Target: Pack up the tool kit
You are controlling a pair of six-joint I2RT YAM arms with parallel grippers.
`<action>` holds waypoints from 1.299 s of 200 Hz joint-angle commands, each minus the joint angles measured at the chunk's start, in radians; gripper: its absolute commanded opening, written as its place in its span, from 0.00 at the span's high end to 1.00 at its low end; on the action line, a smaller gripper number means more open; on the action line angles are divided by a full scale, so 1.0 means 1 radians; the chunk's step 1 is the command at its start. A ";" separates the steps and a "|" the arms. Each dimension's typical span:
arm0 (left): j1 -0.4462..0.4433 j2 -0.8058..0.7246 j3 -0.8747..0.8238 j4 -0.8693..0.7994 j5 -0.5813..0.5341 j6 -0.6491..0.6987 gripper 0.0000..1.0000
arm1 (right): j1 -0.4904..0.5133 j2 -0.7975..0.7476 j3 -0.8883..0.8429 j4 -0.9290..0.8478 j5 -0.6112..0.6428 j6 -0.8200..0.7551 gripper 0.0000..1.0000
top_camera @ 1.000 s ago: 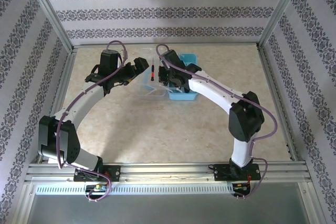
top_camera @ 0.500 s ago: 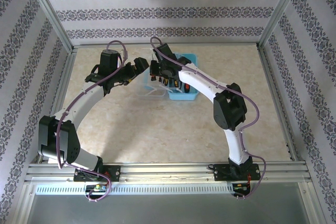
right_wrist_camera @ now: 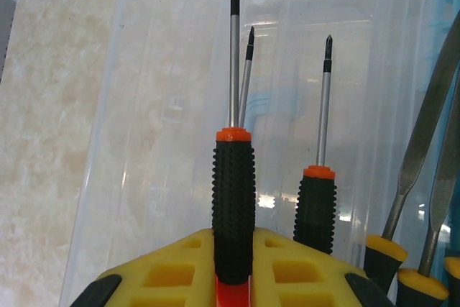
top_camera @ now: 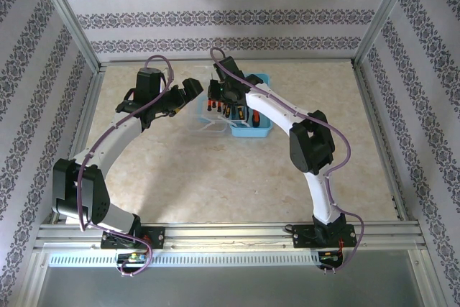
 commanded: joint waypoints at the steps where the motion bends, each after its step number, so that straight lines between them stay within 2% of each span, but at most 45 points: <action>1: 0.014 -0.020 0.007 0.028 0.018 -0.006 0.00 | -0.005 0.009 0.024 -0.030 -0.010 0.013 0.82; 51: 0.015 -0.021 0.007 0.028 0.019 -0.006 0.00 | -0.007 0.000 0.019 -0.033 -0.007 0.012 0.77; 156: 0.018 -0.023 0.007 0.027 0.018 -0.005 0.00 | -0.005 -0.048 0.002 -0.027 -0.002 0.009 0.74; 187: 0.025 -0.022 0.008 0.024 0.016 -0.002 0.00 | -0.003 -0.111 -0.022 -0.023 0.003 -0.015 0.74; 224: 0.075 -0.029 0.016 0.010 0.008 -0.008 0.02 | -0.022 -0.276 -0.162 0.003 0.036 -0.096 0.71; 260: 0.144 -0.027 0.029 -0.048 -0.072 0.041 0.12 | -0.124 -0.489 -0.453 0.084 0.034 -0.184 0.65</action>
